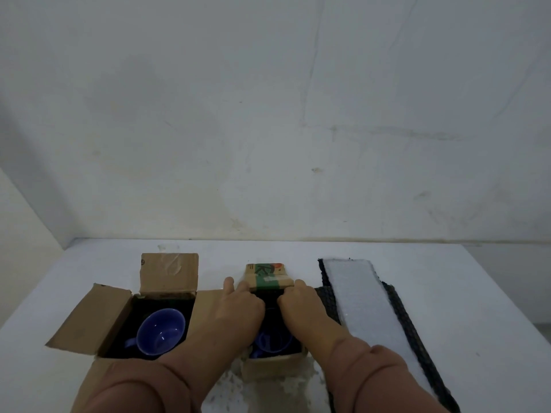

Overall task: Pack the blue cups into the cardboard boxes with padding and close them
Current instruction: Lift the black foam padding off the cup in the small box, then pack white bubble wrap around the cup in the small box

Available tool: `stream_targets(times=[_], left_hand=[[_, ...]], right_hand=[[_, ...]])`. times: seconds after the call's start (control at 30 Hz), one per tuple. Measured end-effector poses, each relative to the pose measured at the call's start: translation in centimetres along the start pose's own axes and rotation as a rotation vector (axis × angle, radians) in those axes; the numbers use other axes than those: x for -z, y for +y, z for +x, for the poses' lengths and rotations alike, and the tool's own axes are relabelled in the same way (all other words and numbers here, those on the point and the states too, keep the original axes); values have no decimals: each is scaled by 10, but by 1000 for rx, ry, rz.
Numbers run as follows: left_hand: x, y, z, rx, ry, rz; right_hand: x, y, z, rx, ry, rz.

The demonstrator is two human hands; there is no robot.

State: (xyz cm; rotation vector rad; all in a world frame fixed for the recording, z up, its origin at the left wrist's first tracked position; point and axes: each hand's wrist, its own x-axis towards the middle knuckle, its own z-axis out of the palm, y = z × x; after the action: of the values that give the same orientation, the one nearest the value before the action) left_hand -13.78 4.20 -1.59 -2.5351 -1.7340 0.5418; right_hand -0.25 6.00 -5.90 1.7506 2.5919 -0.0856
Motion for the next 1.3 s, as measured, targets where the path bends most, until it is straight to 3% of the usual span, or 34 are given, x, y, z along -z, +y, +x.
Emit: stream_targets(times=[0.37, 0.57, 0.7, 0.8, 0.87, 0.93, 1.07, 1.17, 1.23, 1.3], left_hand=[[-14, -6, -3, -19, 85, -55], [-15, -6, -8, -37, 117, -62], [-8, -4, -9, -24, 92, -98], [-1, 10, -8, -14, 119, -218], [2, 30, -3, -65, 203, -325], [7, 60, 1, -153, 252, -540], [20, 127, 3, -188, 74, -1029], [11, 166, 15, -8, -195, -1278], [1, 183, 30, 203, -360, -1506], [-3, 190, 44, 414, -423, -1687]], right_hand=[[2, 10, 1, 34, 7, -100], [-7, 17, -7, -10, -51, 47], [3, 23, -16, -68, 52, 311], [21, 45, -37, -309, 288, 655], [23, 71, -58, -526, 303, 731], [13, 97, -82, -638, 158, 675], [-21, 129, -128, -766, -92, 490], [-37, 132, -147, -748, -131, 324], [-41, 129, -152, -714, -127, 322], [-43, 127, -156, -667, -114, 313]])
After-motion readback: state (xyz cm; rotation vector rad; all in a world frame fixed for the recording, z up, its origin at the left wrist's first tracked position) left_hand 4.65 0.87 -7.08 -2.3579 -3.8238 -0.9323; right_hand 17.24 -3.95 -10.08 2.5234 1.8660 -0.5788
